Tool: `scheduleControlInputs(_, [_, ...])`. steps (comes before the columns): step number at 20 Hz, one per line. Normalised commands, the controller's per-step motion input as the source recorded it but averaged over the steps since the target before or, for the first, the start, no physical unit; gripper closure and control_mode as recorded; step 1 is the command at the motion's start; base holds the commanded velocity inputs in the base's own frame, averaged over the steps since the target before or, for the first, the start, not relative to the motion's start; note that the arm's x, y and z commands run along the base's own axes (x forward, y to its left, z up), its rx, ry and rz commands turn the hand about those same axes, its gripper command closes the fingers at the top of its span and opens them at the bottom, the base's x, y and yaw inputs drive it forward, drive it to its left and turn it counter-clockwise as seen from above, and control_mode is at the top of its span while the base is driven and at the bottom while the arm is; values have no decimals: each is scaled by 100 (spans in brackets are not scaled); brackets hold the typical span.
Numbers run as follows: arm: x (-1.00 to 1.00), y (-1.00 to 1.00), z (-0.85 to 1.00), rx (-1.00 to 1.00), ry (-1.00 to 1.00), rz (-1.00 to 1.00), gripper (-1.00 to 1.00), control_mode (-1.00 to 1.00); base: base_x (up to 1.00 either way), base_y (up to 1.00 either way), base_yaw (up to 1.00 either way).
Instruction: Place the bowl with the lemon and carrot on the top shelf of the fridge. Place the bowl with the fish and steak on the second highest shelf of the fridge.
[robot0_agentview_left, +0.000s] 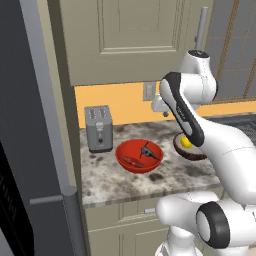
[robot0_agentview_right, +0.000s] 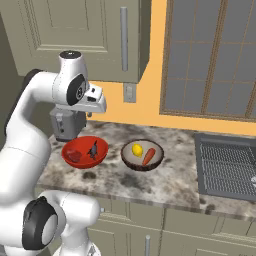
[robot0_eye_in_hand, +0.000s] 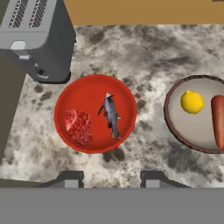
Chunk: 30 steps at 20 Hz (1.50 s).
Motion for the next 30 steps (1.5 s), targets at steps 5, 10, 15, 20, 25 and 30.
scheduleControlInputs(5, [-37,-6,-11,4,-5,0,-100,-100,0,0,0])
scheduleControlInputs(10, [-45,0,-98,4,13,-11,-100,-100,0,0,0])
scheduleControlInputs(15, [0,0,-100,0,33,-14,-100,-100,0,0,0])
scheduleControlInputs(20, [40,1,-78,2,6,-25,-100,-100,0,0,0])
scheduleControlInputs(25, [35,14,-68,7,0,-22,-100,-100,0,0,0])
scheduleControlInputs(30, [26,18,-61,5,0,-19,-100,-100,0,0,0])
